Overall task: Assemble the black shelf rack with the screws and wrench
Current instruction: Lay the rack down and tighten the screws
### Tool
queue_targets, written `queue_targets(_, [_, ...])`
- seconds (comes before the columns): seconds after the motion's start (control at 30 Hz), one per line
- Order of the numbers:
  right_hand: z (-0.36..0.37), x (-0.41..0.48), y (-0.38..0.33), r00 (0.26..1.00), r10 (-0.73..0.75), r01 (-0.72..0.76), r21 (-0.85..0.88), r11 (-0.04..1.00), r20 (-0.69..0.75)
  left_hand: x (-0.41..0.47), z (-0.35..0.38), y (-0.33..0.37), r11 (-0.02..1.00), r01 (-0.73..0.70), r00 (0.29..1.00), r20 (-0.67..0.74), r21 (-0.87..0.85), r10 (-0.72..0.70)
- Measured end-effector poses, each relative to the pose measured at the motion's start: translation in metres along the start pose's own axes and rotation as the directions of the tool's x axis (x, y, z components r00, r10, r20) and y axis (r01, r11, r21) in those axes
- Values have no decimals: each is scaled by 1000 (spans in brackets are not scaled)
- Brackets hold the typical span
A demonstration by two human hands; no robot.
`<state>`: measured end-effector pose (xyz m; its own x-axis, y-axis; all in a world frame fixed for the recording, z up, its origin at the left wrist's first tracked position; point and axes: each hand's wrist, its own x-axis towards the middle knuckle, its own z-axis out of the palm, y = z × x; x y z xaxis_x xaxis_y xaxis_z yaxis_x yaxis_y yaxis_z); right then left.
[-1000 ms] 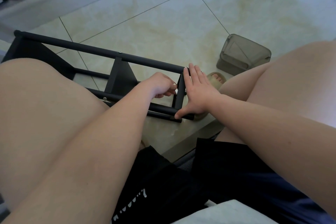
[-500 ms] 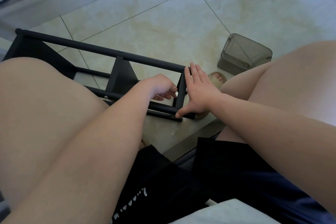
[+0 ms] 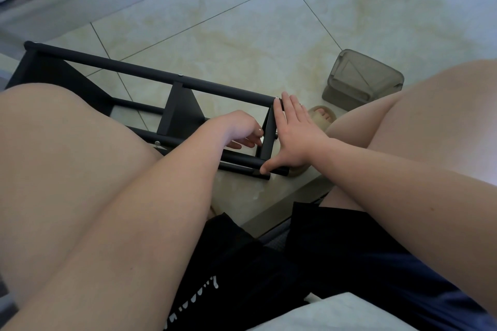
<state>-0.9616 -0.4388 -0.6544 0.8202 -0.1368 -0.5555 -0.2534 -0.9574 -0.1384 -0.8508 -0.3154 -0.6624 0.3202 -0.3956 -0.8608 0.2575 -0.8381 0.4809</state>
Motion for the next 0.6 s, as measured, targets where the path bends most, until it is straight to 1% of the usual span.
queue_targets(0.17, [-1,-1,0,1000,-2,2,4,1000,2,1,0,0,1000,5,1000,11,-14,-5])
queue_targets(0.4, [-2,0,1,1000,-3,3,3,1000,11,-1,1,1,996,-12,1000,-14,88,13])
queue_targets(0.6, [-1,-1,0,1000,-5,5,20,1000,9,-4,-4,-1,993,-10,1000,6,118,9])
